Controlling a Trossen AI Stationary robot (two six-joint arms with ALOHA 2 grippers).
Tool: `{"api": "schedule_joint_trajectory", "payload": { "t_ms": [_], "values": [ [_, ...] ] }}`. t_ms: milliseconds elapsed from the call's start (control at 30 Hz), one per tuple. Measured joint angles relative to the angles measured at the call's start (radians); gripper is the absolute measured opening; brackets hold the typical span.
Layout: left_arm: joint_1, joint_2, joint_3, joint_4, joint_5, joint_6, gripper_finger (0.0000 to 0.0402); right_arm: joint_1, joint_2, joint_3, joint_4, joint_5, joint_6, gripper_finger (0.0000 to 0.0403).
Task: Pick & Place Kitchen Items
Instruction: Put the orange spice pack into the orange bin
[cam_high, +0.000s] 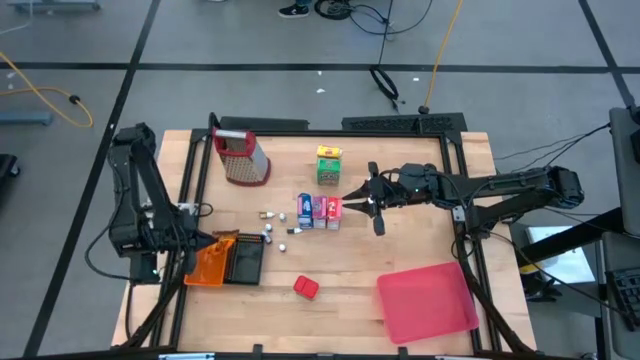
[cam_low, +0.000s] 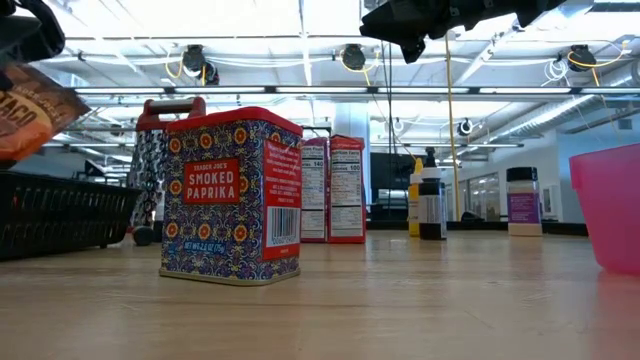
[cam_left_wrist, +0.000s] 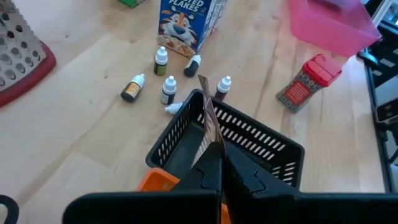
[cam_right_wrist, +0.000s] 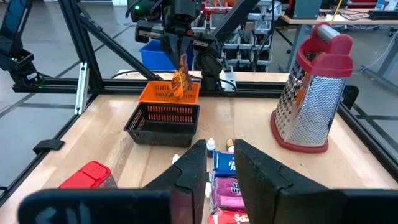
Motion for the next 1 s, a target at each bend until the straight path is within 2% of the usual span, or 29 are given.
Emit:
{"api": "schedule_joint_trajectory", "payload": {
  "t_ms": [200, 367, 600, 1000],
  "values": [
    [0.0, 0.025, 0.0, 0.01, 0.018, 0.027, 0.0, 0.0, 0.0, 0.0, -0.001, 0.0, 0.0, 0.0075],
    [-0.011, 0.044, 0.0, 0.057, 0.089, 0.133, 0.0, 0.0, 0.0, 0.0, -0.002, 0.0, 0.0, 0.0075],
    [-0.03, 0.087, 0.0, 0.087, 0.114, 0.165, 0.0, 0.0, 0.0, 0.0, -0.005, 0.0, 0.002, 0.0075],
    [-0.083, 0.153, 0.0, 0.176, 0.134, 0.127, 0.0, 0.0, 0.0, 0.0, -0.007, 0.0, 0.001, 0.0075]
  ]
}}
